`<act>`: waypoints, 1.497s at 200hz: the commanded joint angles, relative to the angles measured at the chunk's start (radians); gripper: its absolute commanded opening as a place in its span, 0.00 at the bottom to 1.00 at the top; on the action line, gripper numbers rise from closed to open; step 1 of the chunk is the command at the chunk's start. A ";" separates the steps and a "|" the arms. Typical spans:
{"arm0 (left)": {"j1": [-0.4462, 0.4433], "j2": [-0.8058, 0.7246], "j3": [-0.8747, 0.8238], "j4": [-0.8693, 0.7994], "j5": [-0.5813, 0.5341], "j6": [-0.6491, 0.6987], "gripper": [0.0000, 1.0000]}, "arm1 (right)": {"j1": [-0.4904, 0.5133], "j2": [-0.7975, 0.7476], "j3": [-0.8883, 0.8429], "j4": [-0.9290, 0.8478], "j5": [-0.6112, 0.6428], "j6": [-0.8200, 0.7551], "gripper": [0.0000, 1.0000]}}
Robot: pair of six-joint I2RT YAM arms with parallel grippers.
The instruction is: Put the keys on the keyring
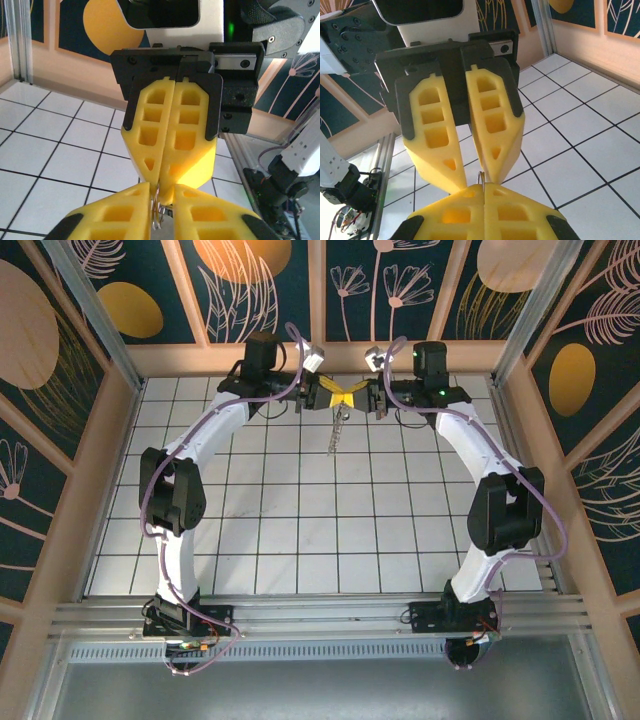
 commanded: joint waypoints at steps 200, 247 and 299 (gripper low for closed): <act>-0.001 -0.017 -0.030 -0.030 0.091 0.085 0.00 | 0.008 0.010 0.042 0.015 -0.019 -0.013 0.00; -0.001 -0.009 -0.018 -0.065 0.093 0.098 0.11 | 0.008 0.013 0.046 0.001 -0.024 -0.024 0.00; -0.001 -0.014 -0.025 -0.082 0.103 0.119 0.00 | 0.006 0.012 0.044 0.001 -0.022 -0.024 0.00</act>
